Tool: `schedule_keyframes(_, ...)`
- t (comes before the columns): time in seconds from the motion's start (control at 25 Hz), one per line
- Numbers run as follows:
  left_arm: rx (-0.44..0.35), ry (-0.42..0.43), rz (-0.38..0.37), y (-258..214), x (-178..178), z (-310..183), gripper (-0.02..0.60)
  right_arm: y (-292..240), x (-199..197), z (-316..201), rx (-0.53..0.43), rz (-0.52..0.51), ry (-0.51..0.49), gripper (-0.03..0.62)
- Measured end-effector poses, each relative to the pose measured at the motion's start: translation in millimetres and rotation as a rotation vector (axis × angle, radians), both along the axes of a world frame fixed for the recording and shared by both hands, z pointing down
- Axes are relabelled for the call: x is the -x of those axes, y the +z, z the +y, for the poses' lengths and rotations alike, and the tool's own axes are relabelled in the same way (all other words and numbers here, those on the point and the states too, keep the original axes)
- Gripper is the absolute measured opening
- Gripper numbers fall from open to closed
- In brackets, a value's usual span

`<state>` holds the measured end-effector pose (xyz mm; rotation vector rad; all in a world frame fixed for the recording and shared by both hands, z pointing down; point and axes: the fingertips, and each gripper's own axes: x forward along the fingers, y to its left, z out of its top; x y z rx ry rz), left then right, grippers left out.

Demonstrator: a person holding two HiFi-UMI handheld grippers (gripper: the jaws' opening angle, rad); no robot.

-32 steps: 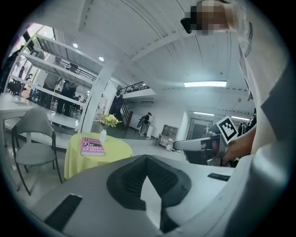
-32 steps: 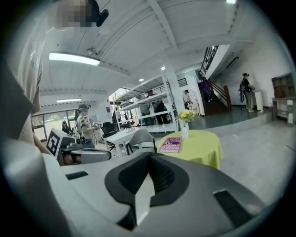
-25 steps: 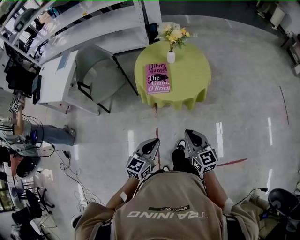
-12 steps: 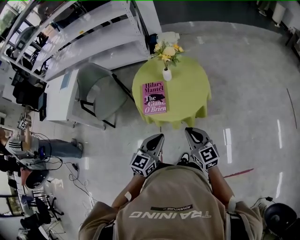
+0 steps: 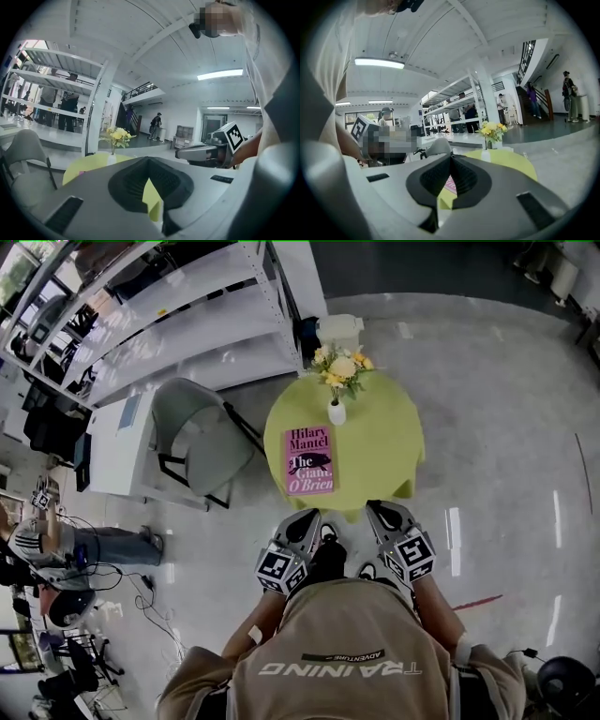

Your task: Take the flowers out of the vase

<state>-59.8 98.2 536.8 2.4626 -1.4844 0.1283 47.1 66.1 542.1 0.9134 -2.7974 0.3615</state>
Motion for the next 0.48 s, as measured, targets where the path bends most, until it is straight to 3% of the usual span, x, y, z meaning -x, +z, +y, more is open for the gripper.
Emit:
schedule_keyframes(0.2,0.015,0.018,0.023,21,26,-51,0.0,17,16,-38,0.021,0.018,0.042,-0.003)
schedule_keyframes(0.48,0.009,0.105,0.025,25,44,-135,0.0,12,40,-112,0.008,0.051,0.111,-0.002)
